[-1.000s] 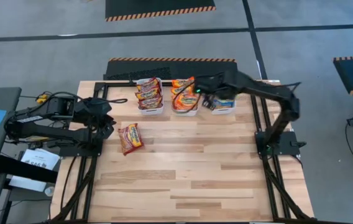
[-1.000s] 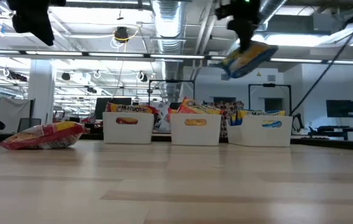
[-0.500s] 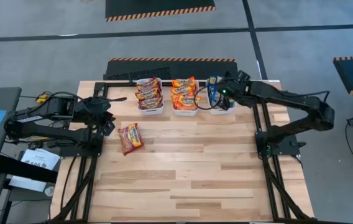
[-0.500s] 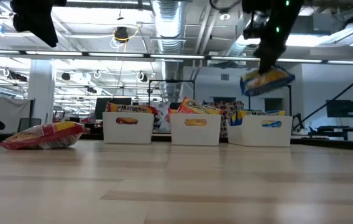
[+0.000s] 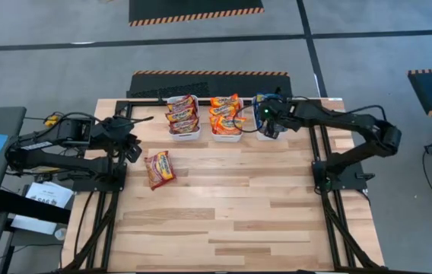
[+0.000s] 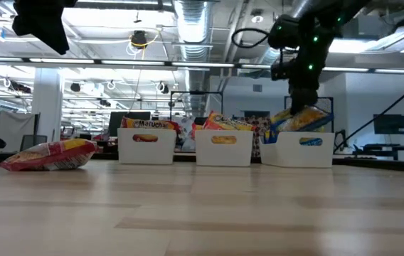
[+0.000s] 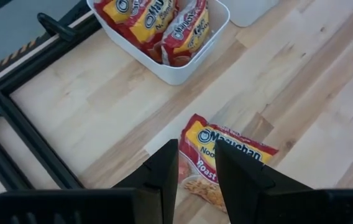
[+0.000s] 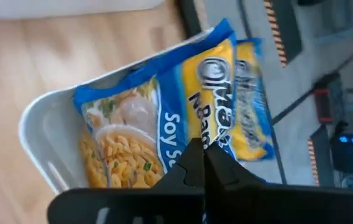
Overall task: Sort Maruchan noodles
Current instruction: Put the blue noodle pack into the right white bin
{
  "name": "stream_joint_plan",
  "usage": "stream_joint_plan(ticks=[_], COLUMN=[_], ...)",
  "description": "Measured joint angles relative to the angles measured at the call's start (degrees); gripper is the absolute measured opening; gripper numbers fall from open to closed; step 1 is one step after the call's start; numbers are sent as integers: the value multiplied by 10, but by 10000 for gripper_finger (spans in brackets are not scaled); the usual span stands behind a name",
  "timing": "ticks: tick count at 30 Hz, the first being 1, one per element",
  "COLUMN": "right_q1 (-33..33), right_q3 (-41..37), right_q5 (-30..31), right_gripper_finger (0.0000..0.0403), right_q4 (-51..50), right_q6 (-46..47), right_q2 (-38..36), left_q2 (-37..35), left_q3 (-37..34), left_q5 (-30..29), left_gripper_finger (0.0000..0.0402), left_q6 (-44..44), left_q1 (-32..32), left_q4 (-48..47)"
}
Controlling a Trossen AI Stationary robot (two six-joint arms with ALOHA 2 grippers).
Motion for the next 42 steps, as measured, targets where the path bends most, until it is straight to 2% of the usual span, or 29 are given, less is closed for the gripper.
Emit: stream_joint_plan(ticks=[8,14,17,23,31,35,37,39,42], right_q1=[11,30,32,31,31,32,30,24,14], right_q3=[1,1,1,4,61,119,153,174,178], right_q5=[-16,-19,0,0,2,0,-35,-100,-191], right_gripper_finger=[9,10,12,50,91,92,93,93,93], right_q4=[-9,3,2,-24,-73,-170,-244,-298,-317], right_q6=[-17,-14,2,0,44,94,161,235,328], right_q2=[66,71,71,71,60,46,37,28,18], left_q2=[0,0,0,0,0,0,0,0,0], left_q3=[0,0,0,0,0,0,0,0,0], left_q5=[-4,-4,-4,-3,1,1,1,0,-2], left_gripper_finger=[91,91,91,91,91,91,91,91,91], left_q6=[-5,-5,4,5,4,4,4,5,8], left_q1=[0,0,0,0,0,0,0,0,0], left_q4=[0,0,0,0,0,0,0,0,0])
